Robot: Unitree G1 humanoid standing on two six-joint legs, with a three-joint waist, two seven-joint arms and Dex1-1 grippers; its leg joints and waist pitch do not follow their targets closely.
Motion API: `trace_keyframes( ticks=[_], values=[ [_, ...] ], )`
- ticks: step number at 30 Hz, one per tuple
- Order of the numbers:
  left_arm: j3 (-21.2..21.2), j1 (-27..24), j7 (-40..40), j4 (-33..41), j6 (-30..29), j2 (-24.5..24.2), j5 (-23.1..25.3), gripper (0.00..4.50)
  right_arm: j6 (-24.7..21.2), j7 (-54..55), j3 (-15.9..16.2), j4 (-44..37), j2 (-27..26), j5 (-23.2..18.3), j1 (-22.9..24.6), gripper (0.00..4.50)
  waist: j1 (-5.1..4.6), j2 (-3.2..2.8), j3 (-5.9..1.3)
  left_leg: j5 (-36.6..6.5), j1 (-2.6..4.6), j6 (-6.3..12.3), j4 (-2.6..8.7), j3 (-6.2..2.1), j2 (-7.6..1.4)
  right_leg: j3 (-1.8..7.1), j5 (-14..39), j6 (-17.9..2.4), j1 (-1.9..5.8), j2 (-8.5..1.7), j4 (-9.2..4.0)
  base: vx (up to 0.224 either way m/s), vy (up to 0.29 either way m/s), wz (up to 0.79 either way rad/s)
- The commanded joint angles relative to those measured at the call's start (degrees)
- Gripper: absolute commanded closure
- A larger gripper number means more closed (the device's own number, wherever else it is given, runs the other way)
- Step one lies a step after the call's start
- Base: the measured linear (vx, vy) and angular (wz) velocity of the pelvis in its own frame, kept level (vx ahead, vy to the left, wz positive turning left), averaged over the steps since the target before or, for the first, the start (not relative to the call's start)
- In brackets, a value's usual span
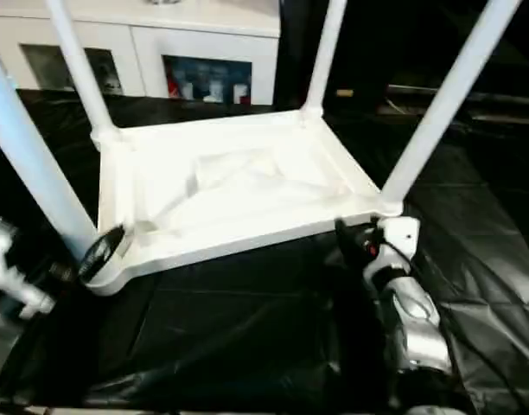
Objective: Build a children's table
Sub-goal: Rotate table base
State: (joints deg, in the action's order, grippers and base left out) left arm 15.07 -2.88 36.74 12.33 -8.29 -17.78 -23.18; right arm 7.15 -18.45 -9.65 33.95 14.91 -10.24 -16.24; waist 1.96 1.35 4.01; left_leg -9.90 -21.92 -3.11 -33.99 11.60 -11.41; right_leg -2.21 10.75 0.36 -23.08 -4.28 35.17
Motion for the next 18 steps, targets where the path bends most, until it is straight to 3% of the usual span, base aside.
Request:
trace_keyframes(
  ticks=[1, 5, 7, 12, 17, 18],
  values=[
    [-2.0, 1.6, 0.0, 1.8, -3.2, -0.1, -3.2, 0.02, -2.0, 4.4, -0.4, 1.6, 0.3, 1.9, -1.6, 0.69, 0.04, -0.33, -3.39, -18.3, 1.38, -0.92, 4.1, -0.96, -1.42, 1.97, 18.1, -8.2, 1.33, -2.42, -4.75, 0.0, 0.0, 0.0],
    [-4.2, 1.5, 2.2, 5.9, -9.2, 0.0, -9.2, 0.02, -3.3, 7.3, 0.0, 3.9, -0.4, 3.2, -3.8, 0.69, 0.02, -0.33, -3.58, -18.0, 1.43, -1.06, 3.93, -0.89, -1.45, 1.96, 16.0, -8.9, 1.22, -2.26, -4.41, 0.0, 0.0, 0.0],
    [-6.0, 0.0, 4.8, 8.8, -14.1, -1.6, -13.6, 0.02, -4.4, 5.7, 2.0, 6.3, -1.0, 4.0, -5.6, 0.69, -0.05, -0.4, -3.59, -18.2, 1.4, -0.86, 3.92, -0.84, -1.42, 1.93, 15.6, -9.1, 1.22, -2.17, -4.37, 0.0, 0.0, 0.0],
    [-9.5, -2.4, 9.7, 11.1, -19.1, -5.1, -16.0, 0.02, -4.9, 2.1, 6.1, 12.0, -2.3, 6.7, -9.1, 0.69, -0.25, -0.21, -3.59, -17.5, 1.3, -0.67, 3.86, -0.76, -1.35, 1.91, 15.2, -9.5, 1.32, -2.07, -4.21, 0.0, 0.0, 0.0],
    [-12.0, 0.3, 10.3, 13.2, -23.5, -5.5, -20.2, 0.02, -4.8, 0.7, 8.4, 16.9, -4.3, 8.5, -13.2, 0.69, -0.58, -0.1, -3.65, -17.5, 1.14, -1.71, 3.92, -0.9, -1.35, 1.89, 16.1, -9.3, 1.62, -2.28, -3.98, 0.0, 0.0, 0.0],
    [-12.5, 1.0, 10.1, 13.5, -24.0, -5.2, -21.0, 0.02, -4.3, 0.5, 8.8, 17.8, -4.7, 8.8, -14.0, 0.69, -0.68, 0.19, -3.62, -18.0, 1.22, -1.8, 3.88, -0.9, -1.34, 1.89, 17.0, -9.3, 1.52, -2.32, -4.09, 0.0, 0.0, 0.0]
  ],
)
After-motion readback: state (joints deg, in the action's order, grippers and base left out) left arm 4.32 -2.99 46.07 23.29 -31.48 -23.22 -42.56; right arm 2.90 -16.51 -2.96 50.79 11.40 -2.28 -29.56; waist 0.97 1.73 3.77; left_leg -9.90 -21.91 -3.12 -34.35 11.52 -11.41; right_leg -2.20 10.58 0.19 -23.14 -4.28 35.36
